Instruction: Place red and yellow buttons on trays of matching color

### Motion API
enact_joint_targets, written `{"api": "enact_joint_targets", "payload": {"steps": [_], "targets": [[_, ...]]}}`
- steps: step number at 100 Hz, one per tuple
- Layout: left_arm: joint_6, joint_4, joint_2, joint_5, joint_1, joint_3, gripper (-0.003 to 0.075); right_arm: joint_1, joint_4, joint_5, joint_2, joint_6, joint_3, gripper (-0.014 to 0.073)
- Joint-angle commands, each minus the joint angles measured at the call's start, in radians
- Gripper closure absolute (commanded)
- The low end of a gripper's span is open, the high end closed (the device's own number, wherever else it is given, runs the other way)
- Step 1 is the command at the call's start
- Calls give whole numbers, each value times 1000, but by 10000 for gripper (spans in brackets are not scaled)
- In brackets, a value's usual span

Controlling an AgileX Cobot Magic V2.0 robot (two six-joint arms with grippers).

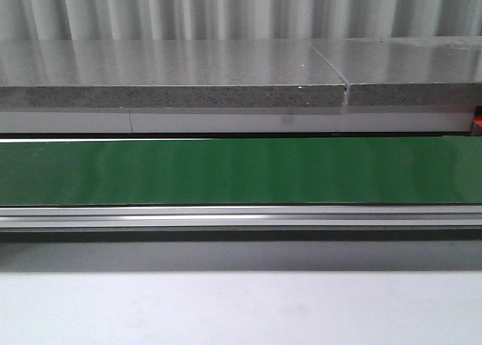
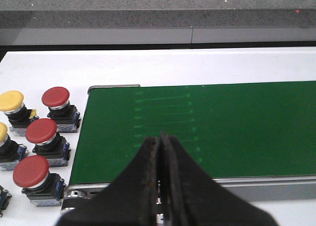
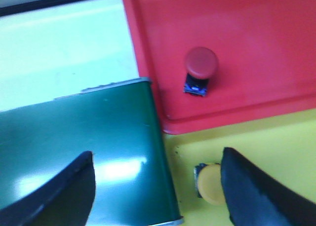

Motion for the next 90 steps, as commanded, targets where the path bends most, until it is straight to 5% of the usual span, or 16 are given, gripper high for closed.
{"api": "enact_joint_targets", "payload": {"steps": [1, 32, 69, 90], "targets": [[-1, -10, -2, -81, -9, -26, 740, 60, 8, -38, -69, -22, -26, 64], [-1, -10, -2, -81, -9, -26, 740, 273, 8, -85, -222, -57, 57, 64], [-1, -10, -2, -81, -9, -26, 740, 277, -30, -112, -476, -57, 268, 72], [-1, -10, -2, -81, -9, -26, 740, 277, -33, -143, -548, -57, 342, 334]]}}
